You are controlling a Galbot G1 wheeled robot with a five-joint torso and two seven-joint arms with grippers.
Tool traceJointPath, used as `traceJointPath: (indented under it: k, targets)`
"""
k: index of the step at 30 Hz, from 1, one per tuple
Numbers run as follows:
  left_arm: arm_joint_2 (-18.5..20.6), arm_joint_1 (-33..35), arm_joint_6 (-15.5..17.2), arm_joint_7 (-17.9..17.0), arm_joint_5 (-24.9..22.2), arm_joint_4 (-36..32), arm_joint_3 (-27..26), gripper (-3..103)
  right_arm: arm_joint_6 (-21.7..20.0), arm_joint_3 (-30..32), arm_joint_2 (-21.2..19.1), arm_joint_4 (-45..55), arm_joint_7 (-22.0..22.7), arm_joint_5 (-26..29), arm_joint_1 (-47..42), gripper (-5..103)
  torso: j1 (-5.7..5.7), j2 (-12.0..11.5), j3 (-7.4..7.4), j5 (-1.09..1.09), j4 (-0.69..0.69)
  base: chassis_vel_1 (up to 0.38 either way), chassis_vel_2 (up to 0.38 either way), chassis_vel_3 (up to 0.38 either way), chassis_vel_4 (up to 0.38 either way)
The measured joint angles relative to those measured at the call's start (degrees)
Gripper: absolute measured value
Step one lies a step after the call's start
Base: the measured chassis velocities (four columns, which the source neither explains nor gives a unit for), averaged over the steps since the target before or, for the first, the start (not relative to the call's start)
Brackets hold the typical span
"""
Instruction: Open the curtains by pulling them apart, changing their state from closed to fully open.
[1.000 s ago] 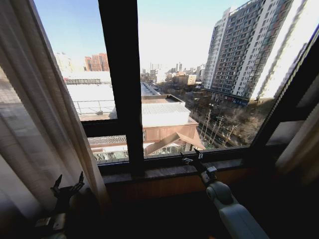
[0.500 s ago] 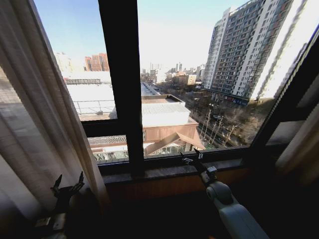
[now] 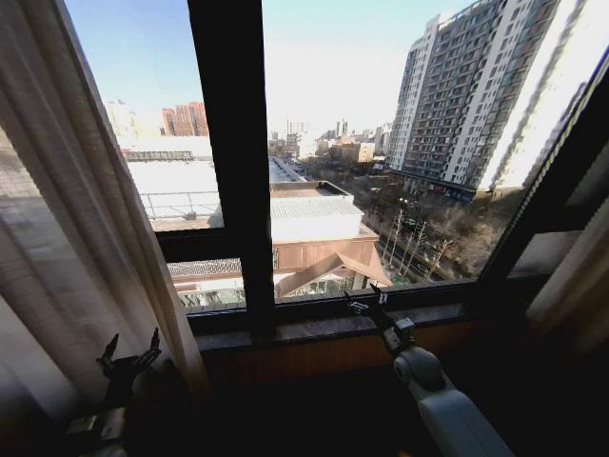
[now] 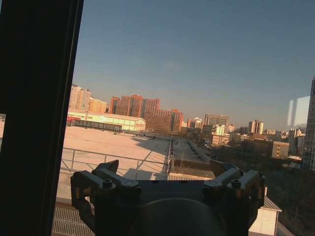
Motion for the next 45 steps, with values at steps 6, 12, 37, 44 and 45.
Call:
traceJointPath:
  k: [6,12,37,44,45]
  targets:
    - [0.0,0.0,0.0,0.0,0.0,0.0,0.0,100,0.0,0.0,0.0,0.0,0.0,0.0,0.0,100,0.0,0.0,0.0,0.0,0.0,0.0,0.0,0.0,0.0]
    - [0.0,0.0,0.0,0.0,0.0,0.0,0.0,100,0.0,0.0,0.0,0.0,0.0,0.0,0.0,100,0.0,0.0,0.0,0.0,0.0,0.0,0.0,0.0,0.0]
    - [0.0,0.0,0.0,0.0,0.0,0.0,0.0,100,0.0,0.0,0.0,0.0,0.0,0.0,0.0,100,0.01,0.0,0.0,0.0,0.0,0.0,0.0,0.0,0.0]
    - [0.0,0.0,0.0,0.0,0.0,0.0,0.0,100,0.0,0.0,0.0,0.0,0.0,0.0,0.0,100,0.01,0.0,0.0,0.0,0.0,0.0,0.0,0.0,0.0]
    - [0.0,0.0,0.0,0.0,0.0,0.0,0.0,100,0.0,0.0,0.0,0.0,0.0,0.0,0.0,100,0.01,0.0,0.0,0.0,0.0,0.0,0.0,0.0,0.0]
